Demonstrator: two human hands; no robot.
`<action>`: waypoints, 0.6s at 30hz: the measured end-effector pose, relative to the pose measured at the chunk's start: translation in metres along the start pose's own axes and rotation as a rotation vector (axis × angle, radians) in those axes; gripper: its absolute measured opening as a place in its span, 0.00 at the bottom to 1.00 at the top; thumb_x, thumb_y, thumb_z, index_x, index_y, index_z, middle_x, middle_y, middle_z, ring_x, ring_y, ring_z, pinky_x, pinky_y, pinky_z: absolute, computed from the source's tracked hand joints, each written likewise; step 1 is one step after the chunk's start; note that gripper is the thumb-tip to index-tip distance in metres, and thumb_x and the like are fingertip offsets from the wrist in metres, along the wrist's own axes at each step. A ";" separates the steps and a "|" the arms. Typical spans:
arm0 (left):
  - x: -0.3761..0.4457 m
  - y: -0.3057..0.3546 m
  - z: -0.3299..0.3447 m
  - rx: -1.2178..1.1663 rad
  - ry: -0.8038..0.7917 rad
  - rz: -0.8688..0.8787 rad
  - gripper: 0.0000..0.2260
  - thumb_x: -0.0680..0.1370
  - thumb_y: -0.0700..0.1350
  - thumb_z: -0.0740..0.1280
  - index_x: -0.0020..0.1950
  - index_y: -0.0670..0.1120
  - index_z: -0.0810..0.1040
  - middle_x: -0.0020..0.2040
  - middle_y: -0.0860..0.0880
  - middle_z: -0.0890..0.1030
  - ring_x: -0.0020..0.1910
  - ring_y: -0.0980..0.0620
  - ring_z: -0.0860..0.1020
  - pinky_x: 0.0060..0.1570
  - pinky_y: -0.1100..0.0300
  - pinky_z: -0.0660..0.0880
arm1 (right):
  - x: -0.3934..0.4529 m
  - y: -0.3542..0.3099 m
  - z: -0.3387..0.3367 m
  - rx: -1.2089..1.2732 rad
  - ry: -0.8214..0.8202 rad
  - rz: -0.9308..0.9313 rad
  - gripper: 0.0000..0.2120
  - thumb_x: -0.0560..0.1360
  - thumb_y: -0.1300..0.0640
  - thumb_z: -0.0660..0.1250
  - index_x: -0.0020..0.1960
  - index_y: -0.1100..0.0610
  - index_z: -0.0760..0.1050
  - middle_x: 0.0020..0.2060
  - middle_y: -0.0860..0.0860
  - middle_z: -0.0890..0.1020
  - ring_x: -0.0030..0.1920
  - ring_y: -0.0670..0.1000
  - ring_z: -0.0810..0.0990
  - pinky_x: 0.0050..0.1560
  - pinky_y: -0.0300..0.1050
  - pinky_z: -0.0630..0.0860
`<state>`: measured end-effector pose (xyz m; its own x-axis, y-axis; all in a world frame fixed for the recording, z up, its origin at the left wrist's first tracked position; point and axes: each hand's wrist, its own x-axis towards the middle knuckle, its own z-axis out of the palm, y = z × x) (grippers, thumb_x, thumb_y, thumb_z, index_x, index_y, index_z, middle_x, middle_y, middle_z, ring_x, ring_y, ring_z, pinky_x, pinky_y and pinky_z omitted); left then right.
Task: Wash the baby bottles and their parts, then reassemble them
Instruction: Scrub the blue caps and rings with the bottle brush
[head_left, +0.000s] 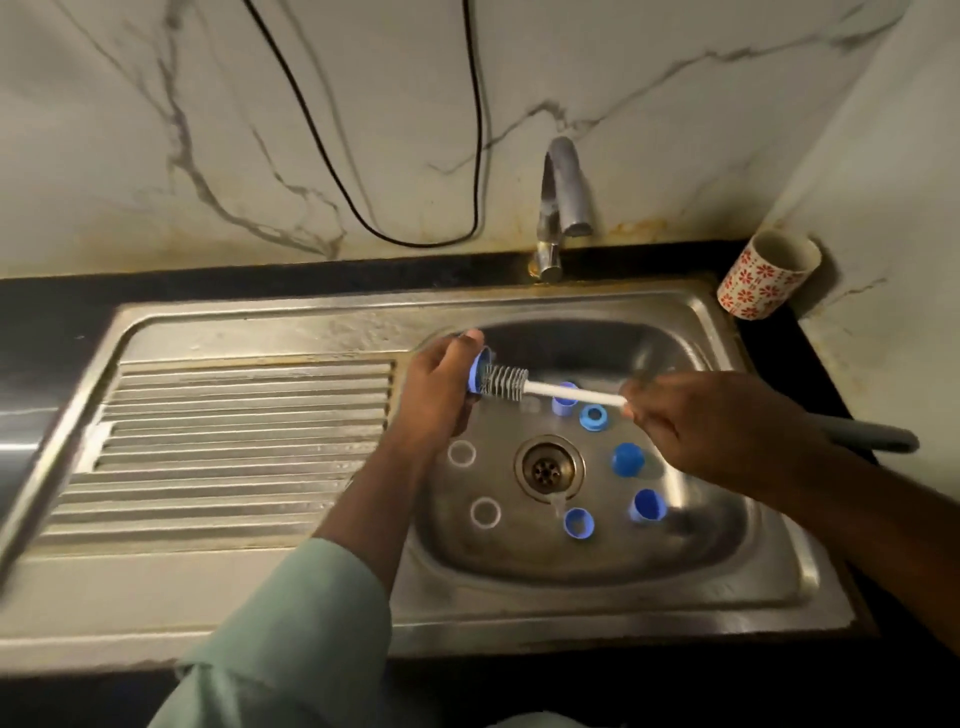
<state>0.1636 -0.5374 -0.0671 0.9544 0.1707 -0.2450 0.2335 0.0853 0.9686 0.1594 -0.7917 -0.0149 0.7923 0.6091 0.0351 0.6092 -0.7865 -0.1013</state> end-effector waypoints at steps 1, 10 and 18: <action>-0.002 0.002 -0.003 -0.010 0.014 0.032 0.14 0.82 0.53 0.64 0.39 0.50 0.80 0.34 0.46 0.78 0.31 0.46 0.75 0.30 0.60 0.68 | 0.002 -0.001 -0.004 -0.001 -0.008 -0.038 0.08 0.76 0.55 0.68 0.53 0.54 0.81 0.37 0.52 0.82 0.34 0.52 0.80 0.32 0.42 0.75; -0.016 -0.002 -0.015 0.000 0.018 0.102 0.15 0.80 0.52 0.65 0.45 0.40 0.78 0.38 0.40 0.78 0.37 0.44 0.77 0.40 0.47 0.74 | -0.001 -0.018 -0.011 0.095 -0.157 0.052 0.17 0.78 0.43 0.54 0.55 0.47 0.79 0.37 0.46 0.80 0.34 0.45 0.76 0.34 0.43 0.74; -0.034 -0.009 -0.010 0.009 0.037 0.036 0.22 0.73 0.60 0.66 0.46 0.40 0.76 0.39 0.39 0.79 0.38 0.42 0.76 0.40 0.45 0.72 | -0.015 -0.027 -0.014 0.006 -0.166 -0.073 0.08 0.78 0.57 0.62 0.50 0.51 0.80 0.40 0.49 0.81 0.35 0.51 0.80 0.30 0.43 0.71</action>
<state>0.1267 -0.5339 -0.0682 0.9547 0.2098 -0.2111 0.2009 0.0692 0.9772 0.1314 -0.7816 0.0011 0.7291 0.6734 -0.1220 0.6643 -0.7393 -0.1108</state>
